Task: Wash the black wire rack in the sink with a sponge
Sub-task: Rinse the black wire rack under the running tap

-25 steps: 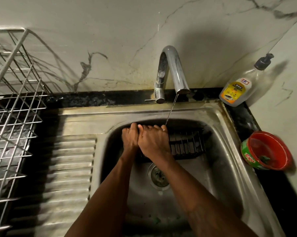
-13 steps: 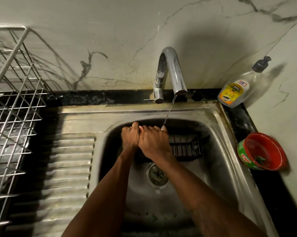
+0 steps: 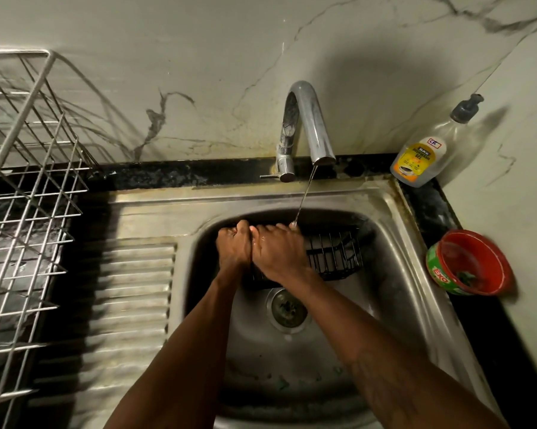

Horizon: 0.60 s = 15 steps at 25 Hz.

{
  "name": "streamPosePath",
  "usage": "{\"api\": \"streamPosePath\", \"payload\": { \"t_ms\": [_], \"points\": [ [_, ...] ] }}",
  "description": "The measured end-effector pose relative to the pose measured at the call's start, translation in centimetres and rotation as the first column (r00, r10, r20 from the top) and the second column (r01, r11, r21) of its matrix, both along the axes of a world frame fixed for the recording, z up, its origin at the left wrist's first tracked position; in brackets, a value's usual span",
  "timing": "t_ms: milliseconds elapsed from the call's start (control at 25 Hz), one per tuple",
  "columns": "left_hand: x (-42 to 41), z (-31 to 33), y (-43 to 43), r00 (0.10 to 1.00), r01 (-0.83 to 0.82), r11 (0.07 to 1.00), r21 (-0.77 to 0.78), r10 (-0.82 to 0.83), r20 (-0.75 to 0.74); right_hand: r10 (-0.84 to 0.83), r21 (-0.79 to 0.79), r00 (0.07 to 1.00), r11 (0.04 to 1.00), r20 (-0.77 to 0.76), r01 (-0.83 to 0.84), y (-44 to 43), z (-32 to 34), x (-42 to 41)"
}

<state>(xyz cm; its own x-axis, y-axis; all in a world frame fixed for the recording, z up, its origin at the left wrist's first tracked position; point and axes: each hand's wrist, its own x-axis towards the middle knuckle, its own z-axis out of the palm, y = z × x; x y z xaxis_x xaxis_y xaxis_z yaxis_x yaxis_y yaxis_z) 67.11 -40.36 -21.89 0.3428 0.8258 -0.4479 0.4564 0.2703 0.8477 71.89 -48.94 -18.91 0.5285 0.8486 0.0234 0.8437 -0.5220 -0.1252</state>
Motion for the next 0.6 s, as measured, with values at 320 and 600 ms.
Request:
{"api": "streamPosePath", "payload": {
  "t_ms": [320, 600],
  "points": [
    [-1.5, 1.7, 0.1, 0.989, 0.146, 0.963, 0.225, -0.134, -0.069, -0.335, -0.116, 0.942, 0.935, 0.029, 0.336, -5.8, 1.9, 7.0],
    [1.3, 5.9, -4.6, 0.943, 0.331, 0.802, 0.497, -0.266, -0.199, -0.187, -0.093, 0.975, 0.976, 0.119, 0.199, -2.0, 8.1, 4.0]
  ]
}}
